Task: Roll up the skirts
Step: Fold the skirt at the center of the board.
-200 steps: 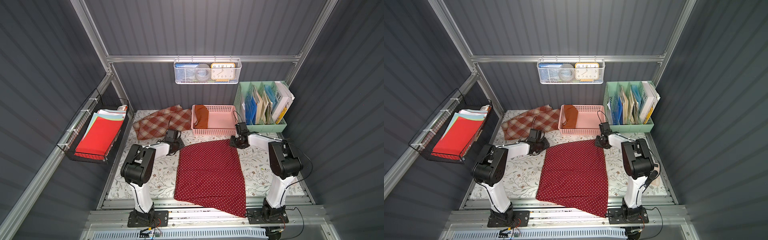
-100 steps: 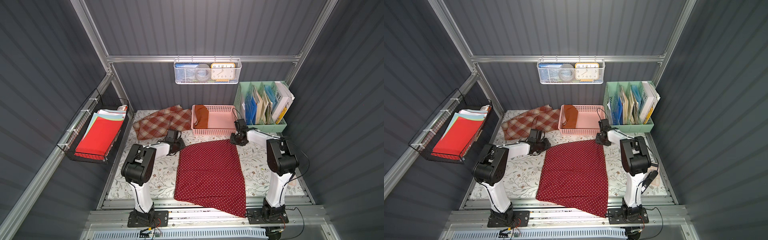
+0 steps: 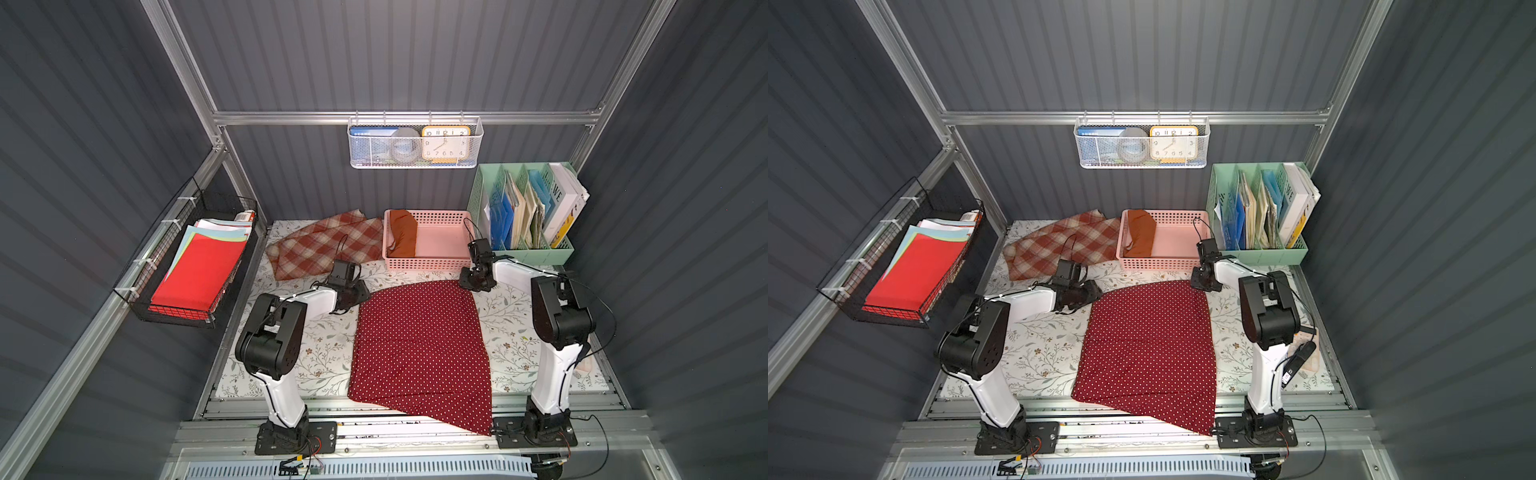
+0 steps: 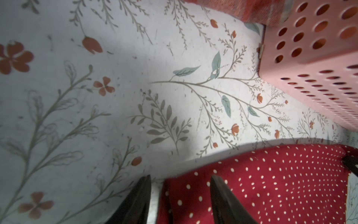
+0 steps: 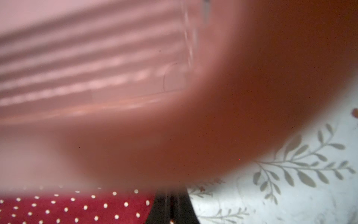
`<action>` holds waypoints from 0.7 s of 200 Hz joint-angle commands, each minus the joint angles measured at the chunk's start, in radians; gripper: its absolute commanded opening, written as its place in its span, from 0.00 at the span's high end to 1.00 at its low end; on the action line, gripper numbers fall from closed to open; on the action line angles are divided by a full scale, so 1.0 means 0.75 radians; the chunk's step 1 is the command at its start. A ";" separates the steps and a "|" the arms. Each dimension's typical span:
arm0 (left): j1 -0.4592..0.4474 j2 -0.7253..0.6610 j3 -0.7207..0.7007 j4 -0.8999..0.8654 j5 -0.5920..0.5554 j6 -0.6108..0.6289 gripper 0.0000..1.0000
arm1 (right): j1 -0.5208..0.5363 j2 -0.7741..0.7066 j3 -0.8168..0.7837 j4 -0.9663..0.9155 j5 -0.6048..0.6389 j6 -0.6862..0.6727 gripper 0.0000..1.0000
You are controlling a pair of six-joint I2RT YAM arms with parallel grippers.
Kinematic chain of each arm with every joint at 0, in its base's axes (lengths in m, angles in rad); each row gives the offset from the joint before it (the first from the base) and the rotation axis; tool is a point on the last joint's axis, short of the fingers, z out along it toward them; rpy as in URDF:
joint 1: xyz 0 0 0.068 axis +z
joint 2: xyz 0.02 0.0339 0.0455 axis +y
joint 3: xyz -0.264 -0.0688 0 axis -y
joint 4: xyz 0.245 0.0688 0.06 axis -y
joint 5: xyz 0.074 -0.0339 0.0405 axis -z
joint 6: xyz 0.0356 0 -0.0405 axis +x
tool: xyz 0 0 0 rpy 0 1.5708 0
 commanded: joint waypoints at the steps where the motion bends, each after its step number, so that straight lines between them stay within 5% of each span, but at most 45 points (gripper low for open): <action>1: 0.003 0.018 -0.030 -0.017 0.047 0.045 0.56 | 0.000 0.020 0.010 -0.032 -0.017 -0.005 0.99; 53: 0.003 0.092 0.030 0.039 0.152 0.085 1.00 | 0.000 -0.005 -0.022 0.003 -0.026 -0.003 1.00; 140: 0.001 -0.096 0.019 0.098 0.221 0.091 1.00 | 0.051 -0.434 -0.283 0.078 0.046 0.076 1.00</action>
